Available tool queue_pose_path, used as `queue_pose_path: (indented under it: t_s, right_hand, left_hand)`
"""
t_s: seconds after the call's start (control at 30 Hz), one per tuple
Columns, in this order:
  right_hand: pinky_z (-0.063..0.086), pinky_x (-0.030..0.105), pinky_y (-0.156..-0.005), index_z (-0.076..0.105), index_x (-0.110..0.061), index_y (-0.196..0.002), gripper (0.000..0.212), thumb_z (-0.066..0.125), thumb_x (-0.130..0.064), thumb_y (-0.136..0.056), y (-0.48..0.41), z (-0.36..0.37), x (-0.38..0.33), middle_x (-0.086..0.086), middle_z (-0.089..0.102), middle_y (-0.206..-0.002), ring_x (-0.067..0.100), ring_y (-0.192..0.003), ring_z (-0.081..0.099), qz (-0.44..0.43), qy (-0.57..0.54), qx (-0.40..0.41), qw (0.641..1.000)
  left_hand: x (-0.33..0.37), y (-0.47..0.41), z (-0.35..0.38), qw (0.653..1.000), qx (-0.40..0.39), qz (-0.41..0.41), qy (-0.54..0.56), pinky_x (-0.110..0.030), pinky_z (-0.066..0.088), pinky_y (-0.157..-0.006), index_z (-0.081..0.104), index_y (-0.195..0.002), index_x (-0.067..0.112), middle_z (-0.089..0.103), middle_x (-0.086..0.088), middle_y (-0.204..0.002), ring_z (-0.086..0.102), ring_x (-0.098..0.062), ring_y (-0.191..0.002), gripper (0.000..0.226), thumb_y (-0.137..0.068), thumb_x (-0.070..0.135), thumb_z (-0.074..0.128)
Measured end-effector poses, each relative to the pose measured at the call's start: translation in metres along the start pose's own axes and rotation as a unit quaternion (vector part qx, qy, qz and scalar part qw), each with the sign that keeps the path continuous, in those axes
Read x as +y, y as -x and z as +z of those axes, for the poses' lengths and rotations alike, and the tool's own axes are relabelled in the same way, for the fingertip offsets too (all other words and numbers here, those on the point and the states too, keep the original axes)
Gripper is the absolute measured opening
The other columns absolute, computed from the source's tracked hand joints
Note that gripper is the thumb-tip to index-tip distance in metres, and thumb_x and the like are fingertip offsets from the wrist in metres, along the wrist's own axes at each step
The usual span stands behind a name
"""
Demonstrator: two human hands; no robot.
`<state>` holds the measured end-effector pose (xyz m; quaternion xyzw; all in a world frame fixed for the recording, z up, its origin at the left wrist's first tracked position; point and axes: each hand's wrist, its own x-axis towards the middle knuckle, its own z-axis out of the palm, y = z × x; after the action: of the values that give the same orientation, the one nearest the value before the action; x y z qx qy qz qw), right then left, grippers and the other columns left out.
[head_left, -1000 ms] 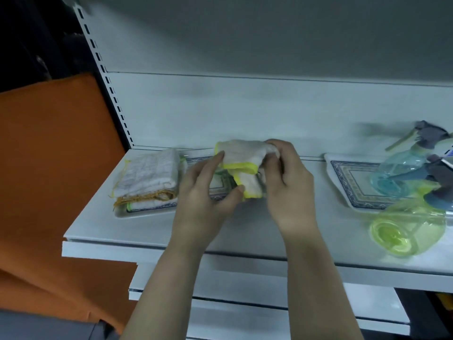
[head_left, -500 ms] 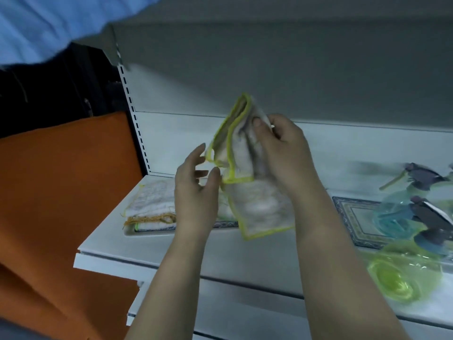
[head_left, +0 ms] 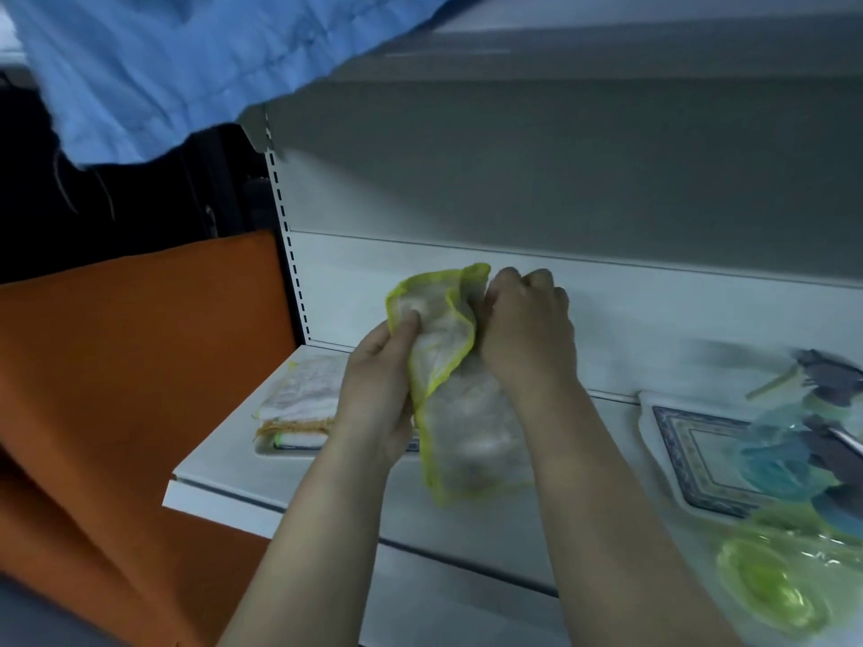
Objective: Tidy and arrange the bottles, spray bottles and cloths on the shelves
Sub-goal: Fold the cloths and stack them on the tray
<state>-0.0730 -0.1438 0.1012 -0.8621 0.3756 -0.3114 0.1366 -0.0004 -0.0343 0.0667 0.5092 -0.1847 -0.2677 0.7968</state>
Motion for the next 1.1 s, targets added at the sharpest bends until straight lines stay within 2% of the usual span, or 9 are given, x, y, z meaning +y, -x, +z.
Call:
queue_pose_path:
  t_s: [0.07, 0.2, 0.33, 0.47, 0.63, 0.8, 0.87, 1.0, 1.1]
  right_hand:
    - [0.040, 0.037, -0.075, 0.063, -0.013, -0.099, 0.034, 0.040, -0.038, -0.103, 0.015, -0.002, -0.008, 0.010, 0.061, -0.104, 0.034, -0.103, 0.054, -0.020, -0.012, -0.003, 1.000]
    - [0.046, 0.030, -0.070, 0.064, -0.020, -0.082, 0.056, 0.036, -0.066, -0.094, 0.055, -0.014, -0.019, -0.002, 0.067, -0.080, 0.012, -0.079, 0.062, 0.036, -0.322, -0.130, 0.937]
    - [0.041, 0.026, -0.061, 0.059, -0.022, -0.083, 0.039, 0.055, -0.060, -0.089, 0.068, -0.001, -0.012, -0.006, 0.060, -0.076, 0.011, -0.073, 0.057, -0.012, -0.240, -0.045, 0.970]
    - [0.035, 0.030, -0.057, 0.051, -0.011, -0.072, 0.044, 0.044, -0.044, -0.101, 0.063, -0.009, -0.005, 0.001, 0.052, -0.063, 0.018, -0.061, 0.050, 0.053, -0.268, 0.017, 0.962]
    - [0.046, 0.032, -0.070, 0.057, -0.015, -0.094, 0.040, 0.038, -0.050, -0.101, 0.064, -0.023, -0.012, -0.001, 0.060, -0.075, 0.024, -0.080, 0.061, 0.055, -0.275, 0.049, 0.959]
    - [0.056, 0.032, -0.078, 0.069, -0.039, -0.089, 0.060, 0.020, -0.073, -0.088, 0.068, -0.011, -0.026, -0.008, 0.077, -0.090, 0.011, -0.082, 0.073, 0.031, -0.506, -0.054, 0.860]
    - [0.056, 0.031, -0.075, 0.071, -0.037, -0.091, 0.055, 0.024, -0.066, -0.095, 0.065, -0.013, -0.023, -0.009, 0.077, -0.097, 0.010, -0.085, 0.074, 0.014, -0.533, -0.097, 0.841]
    - [0.055, 0.031, -0.083, 0.071, -0.032, -0.106, 0.016, 0.057, -0.035, -0.099, 0.069, -0.007, -0.012, -0.012, 0.073, -0.103, 0.008, -0.094, 0.068, -0.015, -0.474, 0.035, 0.880]
    - [0.046, 0.028, -0.099, 0.051, -0.039, -0.137, 0.057, 0.065, -0.057, -0.086, 0.072, 0.001, 0.003, -0.020, 0.055, -0.132, 0.001, -0.119, 0.054, 0.081, -0.401, 0.005, 0.912]
  left_hand:
    - [-0.001, 0.005, 0.002, 1.000, 0.019, 0.020, 0.005, -0.052, 0.055, -0.082, 0.074, -0.103, 0.005, 0.068, -0.031, -0.105, 0.065, -0.035, -0.089, 0.028, -0.098, 0.029, 0.059]
    - [0.000, 0.015, 0.005, 0.995, 0.034, 0.083, -0.046, -0.043, 0.043, -0.070, 0.065, -0.084, -0.003, 0.055, -0.035, -0.079, 0.052, -0.028, -0.073, 0.035, -0.094, 0.030, 0.062]
    - [0.004, 0.026, 0.009, 0.995, 0.019, 0.087, -0.040, -0.036, 0.038, -0.066, 0.052, -0.072, -0.005, 0.047, -0.014, -0.072, 0.044, -0.024, -0.068, 0.038, -0.093, 0.027, 0.061]
    - [0.005, 0.030, 0.007, 0.994, 0.035, 0.095, -0.036, -0.041, 0.033, -0.070, 0.054, -0.082, -0.008, 0.049, -0.008, -0.088, 0.042, -0.026, -0.077, 0.056, -0.083, 0.046, 0.067]
    - [0.007, 0.040, 0.012, 0.989, 0.003, 0.125, -0.079, -0.043, 0.047, -0.076, 0.069, -0.090, 0.004, 0.067, -0.020, -0.088, 0.061, -0.027, -0.083, 0.035, -0.095, 0.037, 0.059]
    - [0.012, 0.040, 0.003, 0.993, -0.071, 0.074, -0.055, -0.051, 0.044, -0.106, 0.071, -0.117, 0.018, 0.071, -0.010, -0.119, 0.065, -0.025, -0.117, 0.045, -0.094, 0.051, 0.052]
    - [0.012, 0.038, -0.008, 0.991, -0.060, 0.089, -0.074, -0.048, 0.047, -0.100, 0.073, -0.111, 0.019, 0.073, -0.008, -0.113, 0.067, -0.025, -0.111, 0.028, -0.095, 0.037, 0.059]
    - [0.016, 0.040, -0.023, 0.995, -0.020, 0.084, -0.057, -0.043, 0.055, -0.076, 0.072, -0.098, 0.010, 0.075, -0.011, -0.093, 0.071, -0.027, -0.086, 0.019, -0.100, 0.015, 0.054]
    - [0.028, 0.035, -0.026, 0.999, -0.025, 0.045, -0.016, -0.044, 0.058, -0.085, 0.069, -0.114, 0.005, 0.074, -0.016, -0.109, 0.071, -0.030, -0.099, 0.023, -0.100, 0.014, 0.053]
